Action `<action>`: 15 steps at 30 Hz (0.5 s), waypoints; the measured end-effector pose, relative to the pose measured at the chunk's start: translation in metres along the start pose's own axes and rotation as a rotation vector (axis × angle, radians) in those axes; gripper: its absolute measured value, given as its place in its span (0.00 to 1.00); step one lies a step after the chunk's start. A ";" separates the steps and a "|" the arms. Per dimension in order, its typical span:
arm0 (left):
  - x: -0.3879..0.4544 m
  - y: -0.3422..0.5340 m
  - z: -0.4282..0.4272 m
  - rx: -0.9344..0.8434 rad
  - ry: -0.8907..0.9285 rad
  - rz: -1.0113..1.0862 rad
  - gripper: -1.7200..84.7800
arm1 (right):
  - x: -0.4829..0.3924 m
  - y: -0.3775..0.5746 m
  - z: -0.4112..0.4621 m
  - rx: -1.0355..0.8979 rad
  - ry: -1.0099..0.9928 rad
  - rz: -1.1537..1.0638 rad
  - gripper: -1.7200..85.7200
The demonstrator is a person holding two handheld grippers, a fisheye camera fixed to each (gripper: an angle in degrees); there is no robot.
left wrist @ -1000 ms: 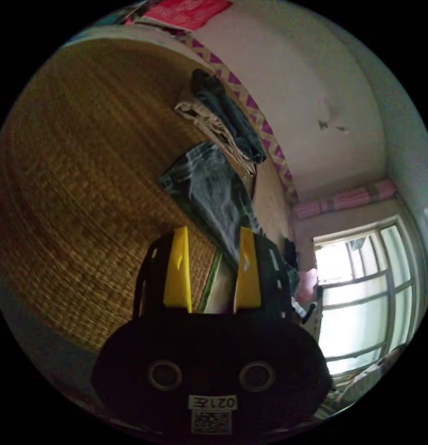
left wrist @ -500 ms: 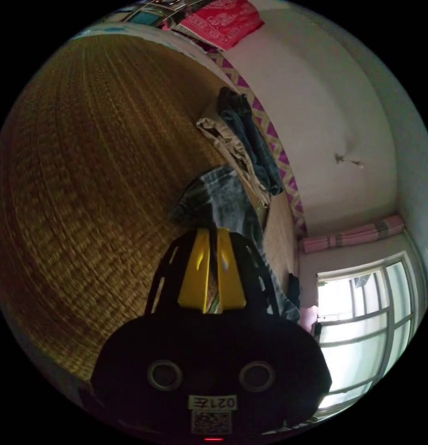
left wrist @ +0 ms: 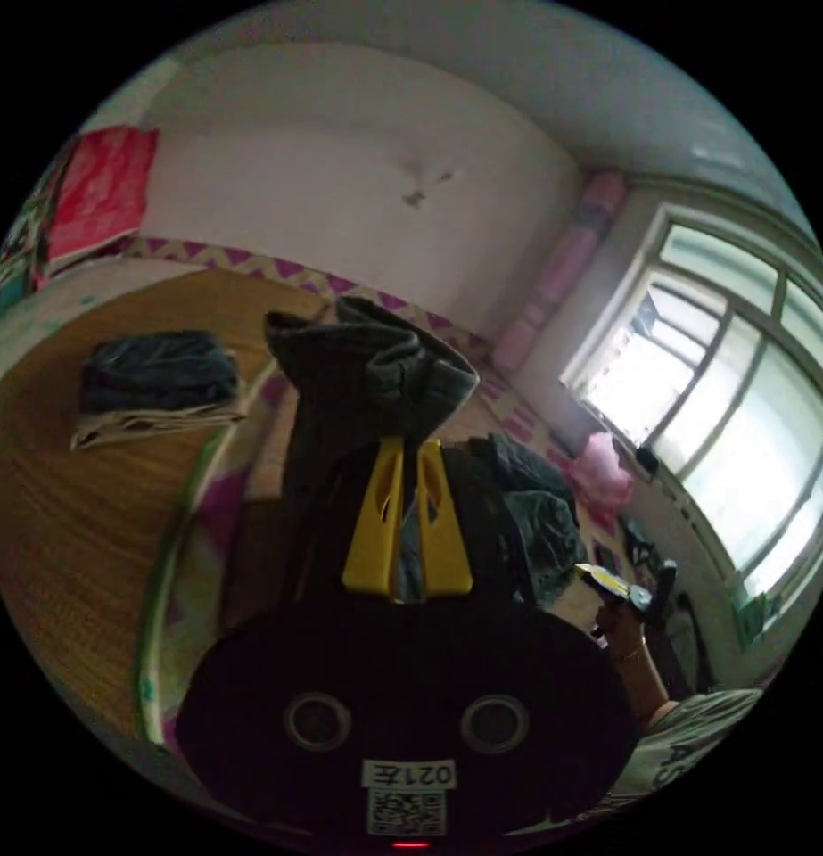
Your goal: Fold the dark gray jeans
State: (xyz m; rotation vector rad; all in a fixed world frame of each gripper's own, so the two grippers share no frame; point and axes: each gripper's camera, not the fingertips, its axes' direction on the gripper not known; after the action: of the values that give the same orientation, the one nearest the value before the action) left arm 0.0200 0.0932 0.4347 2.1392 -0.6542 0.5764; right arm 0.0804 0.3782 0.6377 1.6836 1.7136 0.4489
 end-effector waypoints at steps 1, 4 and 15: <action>0.012 0.007 0.016 -0.027 0.015 0.019 0.01 | 0.004 0.006 -0.006 0.005 -0.007 0.008 0.05; 0.052 0.054 0.102 -0.208 0.049 0.071 0.01 | 0.028 0.038 -0.033 0.030 -0.011 0.067 0.06; 0.090 0.184 0.215 -0.430 -0.043 0.359 0.11 | 0.128 0.109 -0.080 0.027 -0.057 0.193 0.07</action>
State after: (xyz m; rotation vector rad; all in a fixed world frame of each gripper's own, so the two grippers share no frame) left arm 0.0119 -0.2019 0.4697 1.6465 -1.0926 0.5221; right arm 0.1157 0.5312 0.7383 1.8726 1.5300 0.4631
